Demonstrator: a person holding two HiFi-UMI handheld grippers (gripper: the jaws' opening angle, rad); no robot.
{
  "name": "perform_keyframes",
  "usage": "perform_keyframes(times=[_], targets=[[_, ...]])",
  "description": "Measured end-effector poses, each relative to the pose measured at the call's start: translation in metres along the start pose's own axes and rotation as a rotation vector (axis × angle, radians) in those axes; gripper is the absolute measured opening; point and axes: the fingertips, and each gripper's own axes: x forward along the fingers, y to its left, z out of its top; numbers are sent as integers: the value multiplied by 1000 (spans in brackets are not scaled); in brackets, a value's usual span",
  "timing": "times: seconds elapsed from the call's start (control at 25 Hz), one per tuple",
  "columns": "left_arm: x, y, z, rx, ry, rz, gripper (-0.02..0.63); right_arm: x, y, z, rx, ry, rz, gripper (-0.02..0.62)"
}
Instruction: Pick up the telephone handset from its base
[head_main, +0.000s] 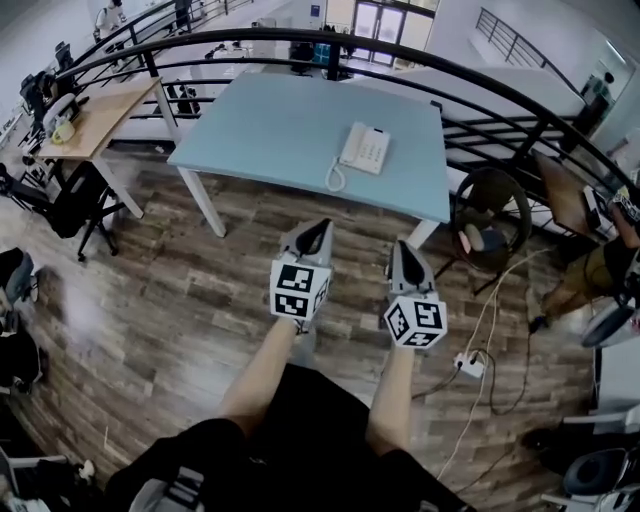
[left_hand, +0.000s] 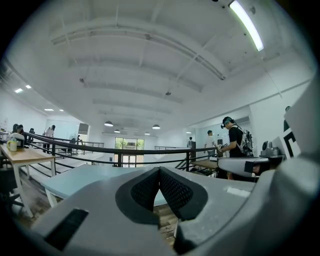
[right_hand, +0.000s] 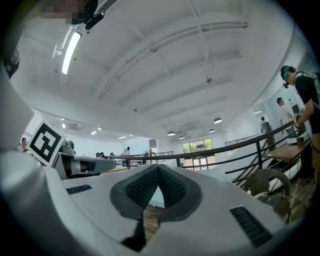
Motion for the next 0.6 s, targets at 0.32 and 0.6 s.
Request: perform_keyframes(times=[0.32,0.6], targets=[[90,46,16,86,3,-17,0,83,-29,-11,-30,15,14,-17],[209,96,1,49,49,-74,0,203,-77,-35,4,50,-9,-17]])
